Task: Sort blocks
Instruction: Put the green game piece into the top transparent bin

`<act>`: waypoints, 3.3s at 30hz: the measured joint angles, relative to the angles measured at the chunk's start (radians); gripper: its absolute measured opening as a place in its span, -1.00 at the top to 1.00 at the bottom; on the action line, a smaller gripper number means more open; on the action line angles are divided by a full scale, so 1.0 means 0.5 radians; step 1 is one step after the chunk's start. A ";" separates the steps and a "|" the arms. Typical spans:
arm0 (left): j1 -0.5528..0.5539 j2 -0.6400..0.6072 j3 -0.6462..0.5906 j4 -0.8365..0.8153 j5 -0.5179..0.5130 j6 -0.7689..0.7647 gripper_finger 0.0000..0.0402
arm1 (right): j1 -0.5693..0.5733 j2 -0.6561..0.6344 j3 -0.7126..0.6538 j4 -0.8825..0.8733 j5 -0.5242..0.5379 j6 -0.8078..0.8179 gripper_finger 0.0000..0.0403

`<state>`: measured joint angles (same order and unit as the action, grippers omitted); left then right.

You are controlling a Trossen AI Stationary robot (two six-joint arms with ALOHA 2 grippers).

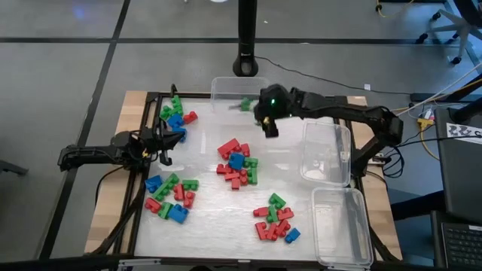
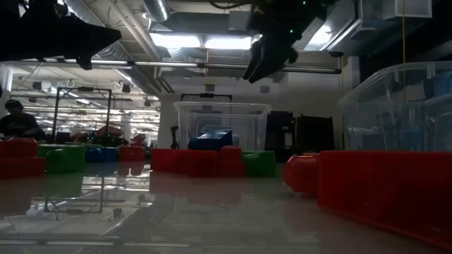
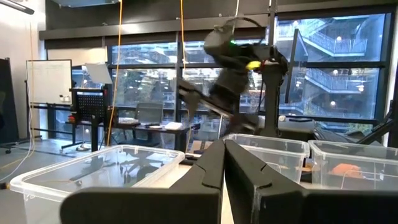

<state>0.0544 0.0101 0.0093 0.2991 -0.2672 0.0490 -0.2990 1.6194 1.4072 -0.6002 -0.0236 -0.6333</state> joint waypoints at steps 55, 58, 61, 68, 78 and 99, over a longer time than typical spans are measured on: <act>0.000 0.011 0.000 -0.013 -0.018 -0.028 0.99 | 0.416 0.735 -0.253 0.263 0.216 0.674 0.03; 0.000 0.011 0.000 -0.013 -0.017 -0.030 0.99 | 0.414 0.724 -0.253 0.253 0.234 0.622 0.16; 0.000 0.011 0.000 -0.020 -0.017 -0.029 0.99 | 0.414 0.709 -0.257 0.250 0.259 0.573 0.16; 0.000 0.013 0.000 -0.025 -0.017 -0.025 0.99 | 0.395 0.583 -0.257 0.245 0.362 0.516 0.11; 0.000 0.013 0.000 -0.025 -0.017 -0.026 0.99 | 0.219 0.299 -0.194 0.249 0.357 0.404 0.13; 0.000 0.013 0.000 -0.025 -0.016 -0.042 0.99 | -0.324 0.265 0.238 0.286 0.399 0.074 -0.14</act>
<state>0.0544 0.0166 0.0093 0.2867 -0.2752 0.0281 -0.4612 1.7519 1.5261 -0.4570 0.1760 -0.5965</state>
